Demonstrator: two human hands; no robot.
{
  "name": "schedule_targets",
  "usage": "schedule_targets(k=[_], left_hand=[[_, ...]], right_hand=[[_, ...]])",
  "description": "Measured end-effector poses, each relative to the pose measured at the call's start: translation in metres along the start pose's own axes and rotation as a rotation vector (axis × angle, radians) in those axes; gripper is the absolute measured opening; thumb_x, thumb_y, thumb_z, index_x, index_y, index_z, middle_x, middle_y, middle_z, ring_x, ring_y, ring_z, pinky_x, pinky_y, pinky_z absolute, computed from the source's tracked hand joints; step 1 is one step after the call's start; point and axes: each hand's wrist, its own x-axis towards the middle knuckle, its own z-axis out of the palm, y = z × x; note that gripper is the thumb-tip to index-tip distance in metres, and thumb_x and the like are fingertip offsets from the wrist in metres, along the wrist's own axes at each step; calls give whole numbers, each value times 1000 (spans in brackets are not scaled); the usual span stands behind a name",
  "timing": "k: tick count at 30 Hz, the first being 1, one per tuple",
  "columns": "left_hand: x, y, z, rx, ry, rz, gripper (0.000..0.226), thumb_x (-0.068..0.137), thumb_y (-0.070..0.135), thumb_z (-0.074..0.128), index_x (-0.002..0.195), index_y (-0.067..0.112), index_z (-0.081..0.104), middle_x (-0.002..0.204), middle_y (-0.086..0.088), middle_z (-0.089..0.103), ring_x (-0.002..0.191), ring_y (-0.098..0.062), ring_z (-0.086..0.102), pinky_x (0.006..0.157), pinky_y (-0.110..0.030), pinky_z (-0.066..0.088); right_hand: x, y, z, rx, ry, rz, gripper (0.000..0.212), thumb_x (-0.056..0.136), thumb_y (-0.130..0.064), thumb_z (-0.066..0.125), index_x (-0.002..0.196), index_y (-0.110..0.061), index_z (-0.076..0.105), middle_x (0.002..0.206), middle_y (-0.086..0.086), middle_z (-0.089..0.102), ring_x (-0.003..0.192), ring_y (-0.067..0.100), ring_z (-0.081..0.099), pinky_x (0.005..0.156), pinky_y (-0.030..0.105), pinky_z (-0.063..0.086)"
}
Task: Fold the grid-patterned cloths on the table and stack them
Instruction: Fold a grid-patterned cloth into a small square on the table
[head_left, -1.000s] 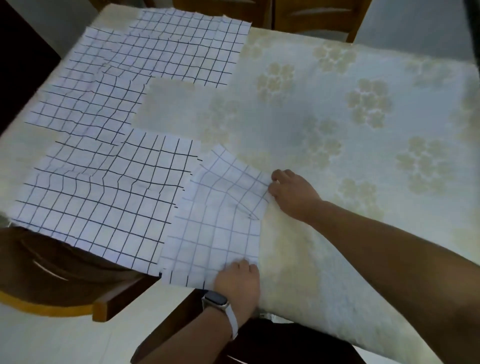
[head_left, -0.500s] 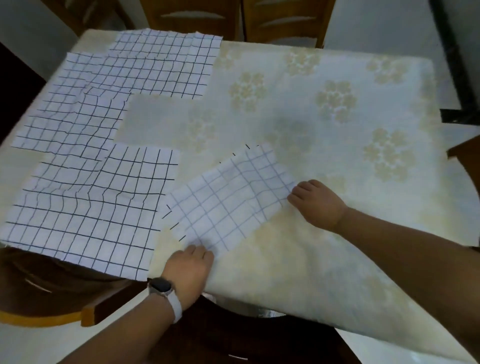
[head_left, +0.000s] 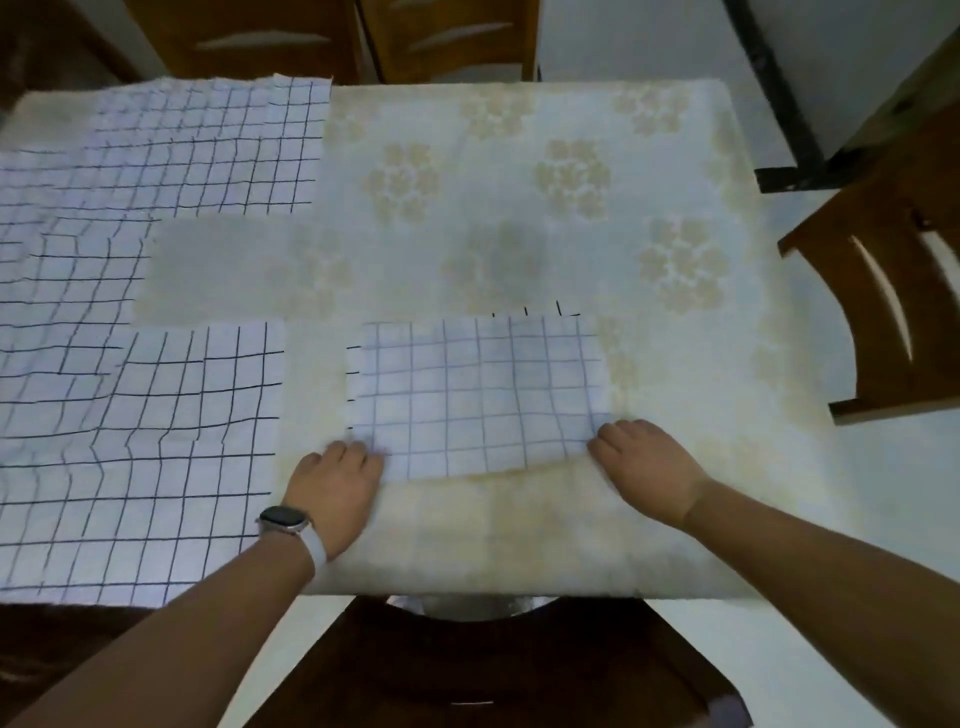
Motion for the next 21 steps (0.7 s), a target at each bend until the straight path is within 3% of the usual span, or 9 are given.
schedule_targets(k=[6, 10, 13, 15, 17, 19, 21], left_hand=[[8, 9, 9, -29, -34, 112, 58, 61, 24, 78, 116, 12, 62, 108, -12, 65, 91, -33, 63, 68, -39, 52], [14, 4, 20, -54, -87, 144, 51, 82, 27, 43, 125, 7, 61, 130, -14, 60, 114, -32, 61, 82, -42, 55], [7, 5, 29, -158, -143, 56, 55, 88, 30, 32, 132, 5, 55, 139, -13, 52, 124, -29, 54, 86, -43, 55], [0, 8, 33, -208, -128, -10, 59, 94, 38, 27, 139, 6, 46, 148, -10, 41, 135, -26, 42, 98, -42, 48], [-5, 12, 35, -222, -118, -41, 66, 95, 49, 23, 148, 9, 31, 156, -7, 23, 144, -23, 23, 113, -39, 27], [-7, 17, 31, -204, -95, -51, 72, 95, 58, 23, 150, 10, 25, 158, -6, 17, 146, -21, 15, 117, -36, 10], [-2, 22, 26, -193, -50, -33, 71, 96, 60, 28, 149, 12, 28, 157, -6, 21, 145, -20, 18, 115, -36, 7]], right_hand=[[4, -17, 8, 1, 15, 61, 51, 60, -6, 78, 109, -3, 65, 95, 14, 62, 79, 33, 60, 64, 37, 50], [8, -18, 15, 5, -7, 57, 56, 63, -6, 79, 117, -3, 64, 111, 14, 64, 94, 33, 63, 72, 37, 53], [5, -15, 22, 32, -31, 132, 55, 70, -7, 76, 123, -3, 64, 128, 16, 62, 112, 33, 63, 84, 42, 55], [3, -15, 23, 35, -55, 179, 46, 86, -16, 57, 130, -4, 59, 136, 16, 56, 121, 32, 58, 93, 43, 51], [4, -19, 19, 55, -93, 223, 50, 94, -31, 39, 132, -5, 57, 139, 16, 54, 125, 31, 55, 99, 44, 48], [7, -24, 12, 70, -106, 237, 55, 95, -40, 36, 132, -5, 58, 139, 16, 53, 126, 31, 54, 102, 44, 46], [15, -28, 7, 87, -85, 253, 55, 96, -43, 39, 134, -6, 56, 141, 16, 52, 129, 30, 51, 105, 44, 44]])
